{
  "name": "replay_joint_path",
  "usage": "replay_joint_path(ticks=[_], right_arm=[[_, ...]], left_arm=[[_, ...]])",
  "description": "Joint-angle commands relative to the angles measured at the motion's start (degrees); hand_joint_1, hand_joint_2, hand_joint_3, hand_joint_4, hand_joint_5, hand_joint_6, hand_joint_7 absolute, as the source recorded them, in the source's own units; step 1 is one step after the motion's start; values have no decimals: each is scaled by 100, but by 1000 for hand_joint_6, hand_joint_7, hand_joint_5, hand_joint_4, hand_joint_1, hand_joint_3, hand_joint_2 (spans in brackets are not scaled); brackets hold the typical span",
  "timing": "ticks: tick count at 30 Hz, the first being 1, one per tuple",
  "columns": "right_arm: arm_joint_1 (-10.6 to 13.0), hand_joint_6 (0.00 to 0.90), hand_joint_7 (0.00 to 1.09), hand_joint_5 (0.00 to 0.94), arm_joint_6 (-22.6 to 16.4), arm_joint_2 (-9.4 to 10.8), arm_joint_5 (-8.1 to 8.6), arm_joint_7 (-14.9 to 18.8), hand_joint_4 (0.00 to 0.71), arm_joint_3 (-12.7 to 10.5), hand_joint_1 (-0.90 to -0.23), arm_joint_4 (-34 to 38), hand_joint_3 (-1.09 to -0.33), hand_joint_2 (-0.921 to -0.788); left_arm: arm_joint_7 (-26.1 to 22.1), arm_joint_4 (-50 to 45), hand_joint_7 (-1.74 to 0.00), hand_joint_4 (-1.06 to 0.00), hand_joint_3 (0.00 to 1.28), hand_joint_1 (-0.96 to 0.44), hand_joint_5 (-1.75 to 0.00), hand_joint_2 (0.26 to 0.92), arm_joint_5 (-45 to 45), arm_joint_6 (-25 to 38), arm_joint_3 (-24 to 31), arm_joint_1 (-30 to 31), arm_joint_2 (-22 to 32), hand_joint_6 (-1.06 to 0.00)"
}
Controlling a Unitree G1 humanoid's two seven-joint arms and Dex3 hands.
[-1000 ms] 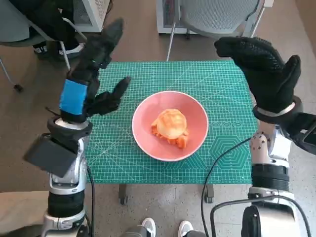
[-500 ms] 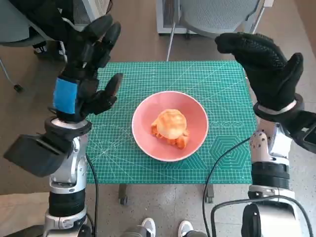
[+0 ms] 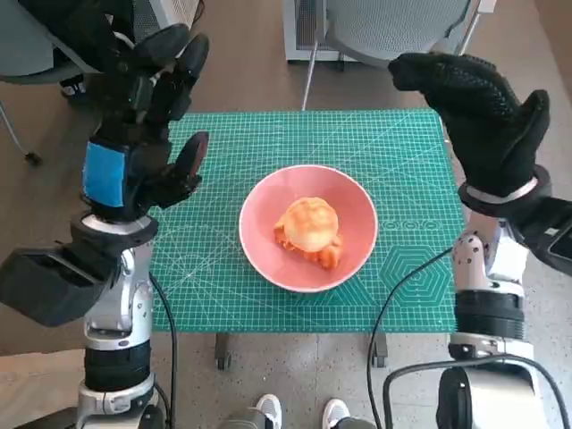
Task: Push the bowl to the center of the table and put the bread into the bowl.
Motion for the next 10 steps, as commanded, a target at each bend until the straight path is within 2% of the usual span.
replay_joint_path(ticks=[1,10], right_arm=[[65,366,0,0,103,53,-81,-121,304,42,-740,-75,-761,-921],[79,364,0,0,58,117,-132,-183,297,57,-721,-68,-755,-921]], left_arm=[[-137,98,-620,-244,554,-647,-8,921,-192,-171,107,-99,50,1],[-204,158,-604,-228,528,-668,-1,921,-383,-289,129,-52,-51,1]])
